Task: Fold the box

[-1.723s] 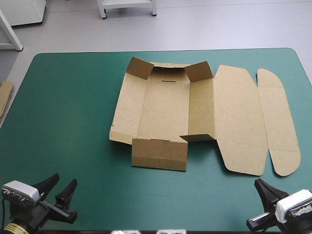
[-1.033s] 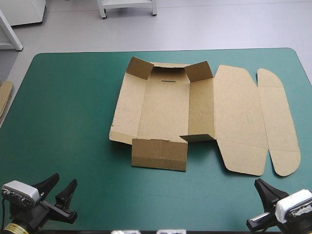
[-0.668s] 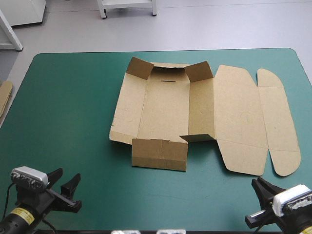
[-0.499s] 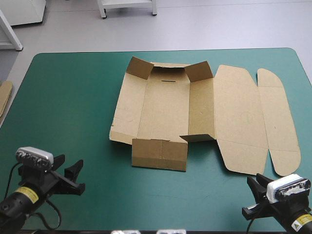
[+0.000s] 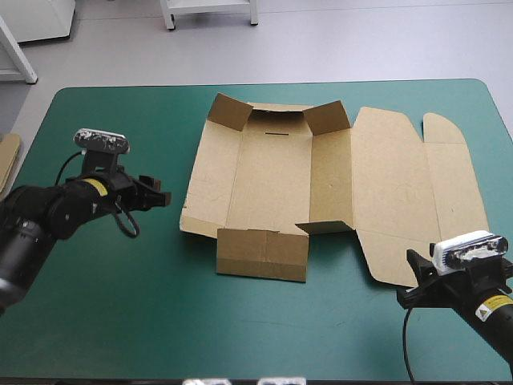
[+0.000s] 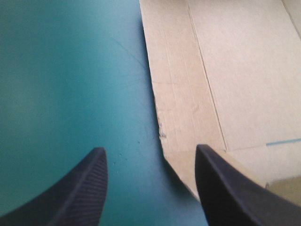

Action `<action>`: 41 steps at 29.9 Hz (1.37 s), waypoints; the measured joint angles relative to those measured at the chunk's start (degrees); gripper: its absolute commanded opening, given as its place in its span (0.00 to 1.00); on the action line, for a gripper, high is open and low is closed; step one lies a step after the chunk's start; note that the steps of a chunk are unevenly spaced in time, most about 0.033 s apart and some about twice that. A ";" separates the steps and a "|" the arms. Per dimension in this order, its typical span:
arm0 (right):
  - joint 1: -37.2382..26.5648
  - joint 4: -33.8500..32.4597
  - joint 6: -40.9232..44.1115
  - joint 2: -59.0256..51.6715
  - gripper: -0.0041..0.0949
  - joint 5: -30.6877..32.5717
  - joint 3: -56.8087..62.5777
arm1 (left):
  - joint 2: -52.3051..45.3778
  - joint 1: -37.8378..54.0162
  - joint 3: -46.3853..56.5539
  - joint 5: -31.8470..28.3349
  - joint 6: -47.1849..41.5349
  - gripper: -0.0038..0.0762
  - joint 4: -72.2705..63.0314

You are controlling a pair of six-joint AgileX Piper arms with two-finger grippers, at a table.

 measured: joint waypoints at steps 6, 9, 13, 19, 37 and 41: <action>0.00 -0.05 2.95 3.13 0.48 -0.32 -0.41 | 10.94 11.38 -4.09 -0.94 15.58 0.56 -20.94; 0.00 -0.05 3.18 3.19 0.48 -0.32 -0.41 | 16.32 17.07 -4.29 0.40 23.44 0.56 -33.35; 0.00 -0.05 3.20 3.19 0.48 -0.32 -0.41 | 23.13 22.86 -4.29 3.03 32.76 0.56 -46.83; 0.00 0.00 3.39 3.19 0.48 -0.32 -0.41 | 30.70 23.78 -4.35 4.39 40.78 0.56 -58.74; 0.00 0.00 3.62 3.19 0.47 -0.32 -0.41 | 43.20 18.99 -4.50 4.99 44.55 0.55 -64.19; 0.00 0.00 3.62 3.19 0.46 -0.27 -0.41 | 43.83 15.60 -4.67 3.23 44.84 0.55 -64.48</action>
